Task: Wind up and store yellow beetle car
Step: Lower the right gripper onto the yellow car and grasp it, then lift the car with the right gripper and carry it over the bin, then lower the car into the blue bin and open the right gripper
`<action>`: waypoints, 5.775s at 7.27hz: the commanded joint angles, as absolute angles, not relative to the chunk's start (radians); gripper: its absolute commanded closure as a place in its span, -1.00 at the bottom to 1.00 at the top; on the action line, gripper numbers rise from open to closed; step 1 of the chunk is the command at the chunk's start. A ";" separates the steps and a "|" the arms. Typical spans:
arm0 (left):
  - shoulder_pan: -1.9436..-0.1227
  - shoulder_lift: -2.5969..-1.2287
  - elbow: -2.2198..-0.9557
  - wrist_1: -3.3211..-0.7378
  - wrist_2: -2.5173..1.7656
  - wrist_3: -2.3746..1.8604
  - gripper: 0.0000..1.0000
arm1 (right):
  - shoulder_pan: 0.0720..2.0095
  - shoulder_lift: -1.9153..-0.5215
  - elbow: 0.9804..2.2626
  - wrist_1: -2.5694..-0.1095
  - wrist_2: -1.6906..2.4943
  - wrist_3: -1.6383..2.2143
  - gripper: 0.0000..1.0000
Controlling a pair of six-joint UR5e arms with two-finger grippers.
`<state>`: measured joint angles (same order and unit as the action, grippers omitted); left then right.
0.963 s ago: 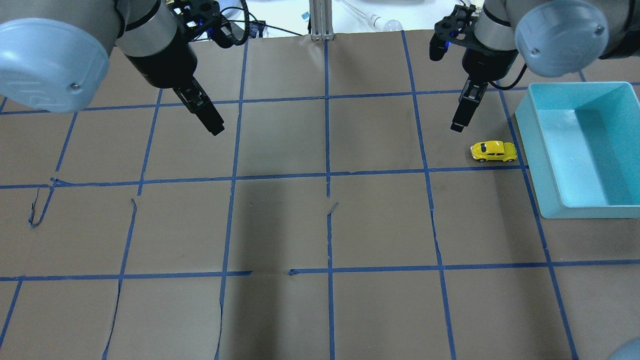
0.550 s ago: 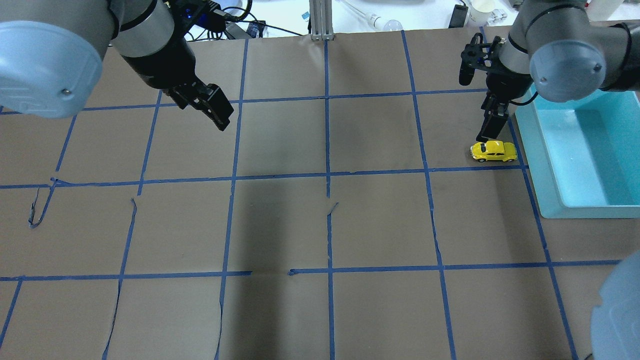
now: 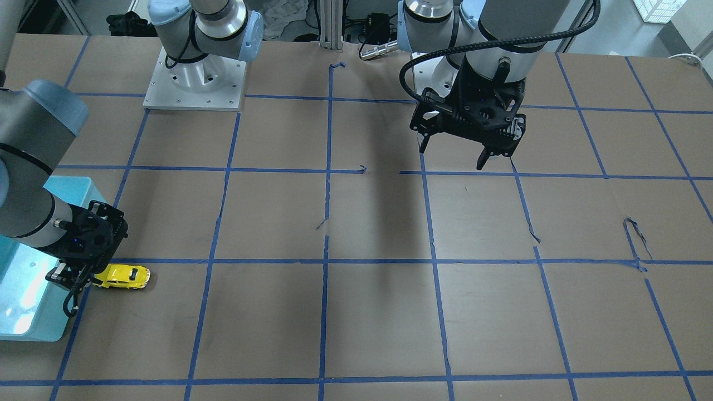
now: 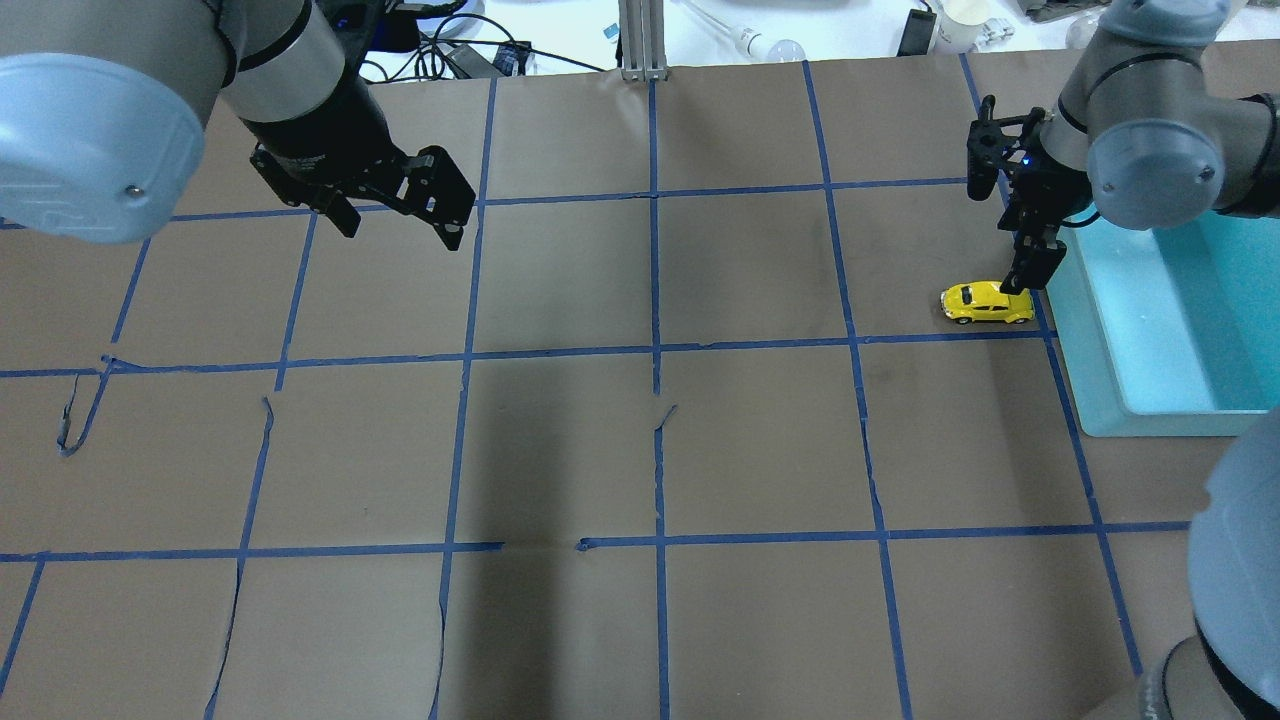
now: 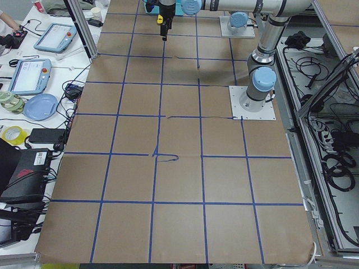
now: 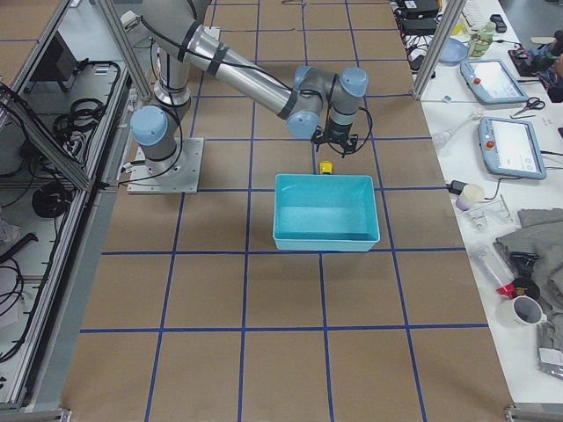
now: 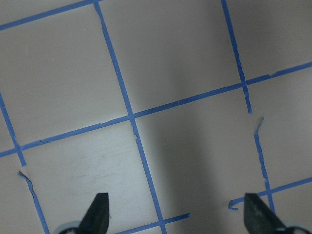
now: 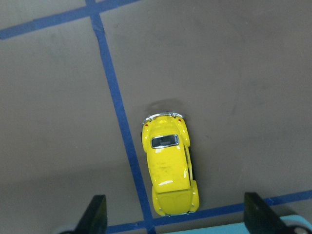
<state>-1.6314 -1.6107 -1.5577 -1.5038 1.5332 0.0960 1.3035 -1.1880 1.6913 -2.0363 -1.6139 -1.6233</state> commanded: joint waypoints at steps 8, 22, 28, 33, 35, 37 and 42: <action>-1.606 -1.543 -1.548 -1.542 1.592 -0.046 -1.00 | 1.302 -1.167 1.919 -2.419 -1.614 -1.839 -0.92; -1.605 -1.554 -1.557 -1.542 1.542 -0.086 -1.00 | 1.266 -1.278 1.675 -2.105 -1.631 -1.876 1.00; -1.605 -1.546 -1.560 -1.543 1.548 -0.086 -1.00 | 0.997 -1.249 1.759 -2.172 -1.614 -2.217 1.00; -1.605 -1.546 -1.562 -1.543 1.552 -0.086 -1.00 | 0.965 -1.180 1.867 -2.304 -1.618 -2.217 1.00; -1.605 -1.546 -1.560 -1.543 1.551 -0.086 -1.00 | 0.965 -1.170 1.865 -2.319 -1.617 -2.214 0.66; -1.605 -1.546 -1.562 -1.543 1.552 -0.086 -1.00 | 0.966 -1.187 1.859 -2.296 -1.600 -2.183 -0.99; -1.605 -1.546 -1.562 -1.543 1.551 -0.086 -1.00 | 0.976 -1.394 1.639 -1.873 -1.603 -2.082 -1.00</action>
